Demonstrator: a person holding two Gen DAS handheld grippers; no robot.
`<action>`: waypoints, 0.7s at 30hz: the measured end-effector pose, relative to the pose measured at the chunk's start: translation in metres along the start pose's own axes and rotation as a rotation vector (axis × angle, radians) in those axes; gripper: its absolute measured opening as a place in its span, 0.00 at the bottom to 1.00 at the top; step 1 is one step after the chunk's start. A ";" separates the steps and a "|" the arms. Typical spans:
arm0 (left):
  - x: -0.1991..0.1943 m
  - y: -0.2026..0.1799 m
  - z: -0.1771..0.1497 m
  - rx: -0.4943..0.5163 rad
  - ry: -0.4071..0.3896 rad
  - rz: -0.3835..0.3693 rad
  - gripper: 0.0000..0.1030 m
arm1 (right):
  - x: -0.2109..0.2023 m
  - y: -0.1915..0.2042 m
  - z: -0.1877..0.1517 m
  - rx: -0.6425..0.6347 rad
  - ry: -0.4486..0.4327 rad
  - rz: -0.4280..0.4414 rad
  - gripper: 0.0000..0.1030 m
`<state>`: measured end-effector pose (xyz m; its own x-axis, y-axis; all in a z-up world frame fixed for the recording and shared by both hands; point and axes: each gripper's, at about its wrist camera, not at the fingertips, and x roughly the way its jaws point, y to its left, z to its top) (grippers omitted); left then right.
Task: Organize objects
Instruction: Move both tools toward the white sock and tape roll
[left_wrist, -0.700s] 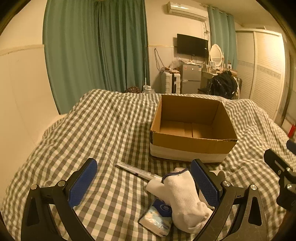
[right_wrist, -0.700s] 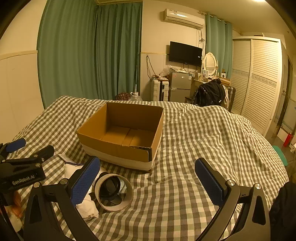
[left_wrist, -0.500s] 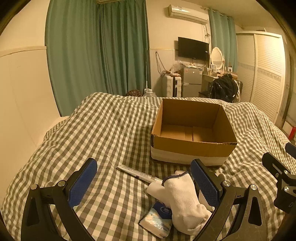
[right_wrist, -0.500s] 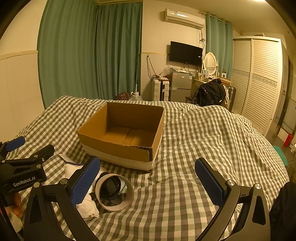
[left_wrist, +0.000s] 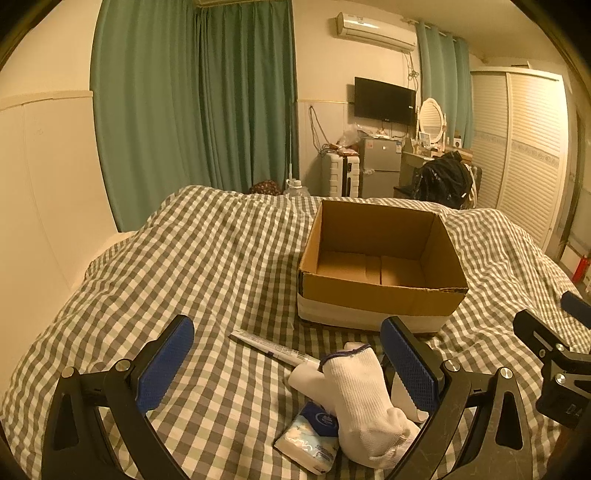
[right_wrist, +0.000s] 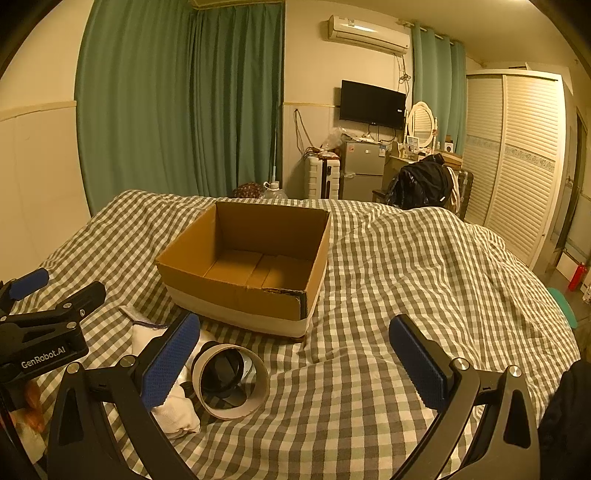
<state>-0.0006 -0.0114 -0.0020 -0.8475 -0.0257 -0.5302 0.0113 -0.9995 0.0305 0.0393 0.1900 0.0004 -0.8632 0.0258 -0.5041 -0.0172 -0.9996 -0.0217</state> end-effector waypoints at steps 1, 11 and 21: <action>0.000 0.000 0.000 -0.001 -0.003 0.000 1.00 | 0.001 -0.001 0.000 0.005 0.006 -0.004 1.00; 0.001 -0.004 -0.004 0.013 -0.017 0.013 1.00 | 0.010 0.000 -0.007 0.007 0.036 0.016 1.00; -0.002 -0.004 -0.006 0.011 -0.016 -0.001 1.00 | 0.007 0.000 -0.006 0.009 0.034 0.027 1.00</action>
<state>0.0039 -0.0078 -0.0059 -0.8559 -0.0246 -0.5166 0.0051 -0.9992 0.0392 0.0364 0.1897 -0.0085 -0.8457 -0.0014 -0.5337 0.0016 -1.0000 0.0002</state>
